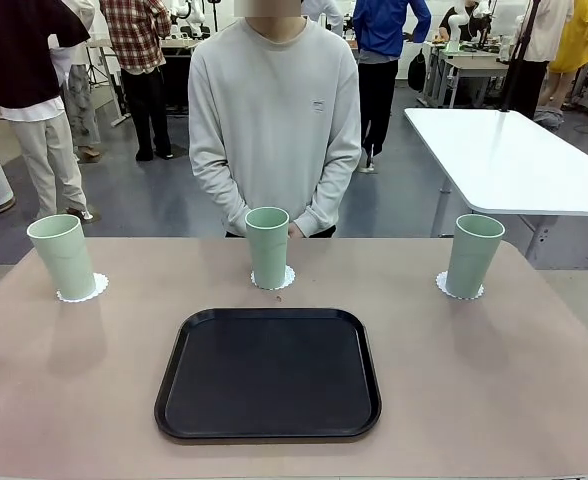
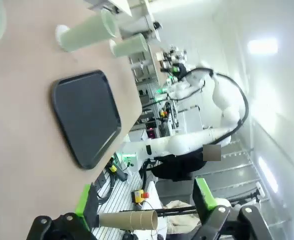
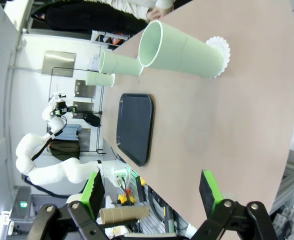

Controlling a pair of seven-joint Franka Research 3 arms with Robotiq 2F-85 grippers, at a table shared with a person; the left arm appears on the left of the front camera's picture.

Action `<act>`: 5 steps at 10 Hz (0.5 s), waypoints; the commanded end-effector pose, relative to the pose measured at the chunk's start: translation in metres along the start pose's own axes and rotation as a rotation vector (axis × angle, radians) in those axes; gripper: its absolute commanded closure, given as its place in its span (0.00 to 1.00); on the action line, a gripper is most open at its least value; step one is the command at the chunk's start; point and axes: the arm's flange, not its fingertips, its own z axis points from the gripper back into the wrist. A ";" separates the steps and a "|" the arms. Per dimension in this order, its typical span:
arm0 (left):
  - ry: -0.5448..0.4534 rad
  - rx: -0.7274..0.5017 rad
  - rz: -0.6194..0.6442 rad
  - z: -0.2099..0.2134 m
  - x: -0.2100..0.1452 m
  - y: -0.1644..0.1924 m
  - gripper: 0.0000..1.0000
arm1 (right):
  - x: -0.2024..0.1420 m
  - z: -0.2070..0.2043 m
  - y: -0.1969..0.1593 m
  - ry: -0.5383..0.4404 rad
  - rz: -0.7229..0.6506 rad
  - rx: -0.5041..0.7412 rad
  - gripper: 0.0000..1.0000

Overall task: Place coasters on the table and set cups on them.
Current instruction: Take one Reusable plastic cup from the Flat Tray and place it on a coaster set by the human.

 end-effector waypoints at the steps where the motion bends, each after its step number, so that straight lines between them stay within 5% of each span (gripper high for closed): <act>1: -0.038 0.033 0.006 0.023 0.005 0.004 0.00 | 0.000 0.002 0.001 0.016 -0.002 -0.005 0.00; 5: -0.058 0.054 -0.039 0.050 -0.003 0.001 0.00 | 0.000 0.002 0.001 0.016 -0.002 -0.005 0.00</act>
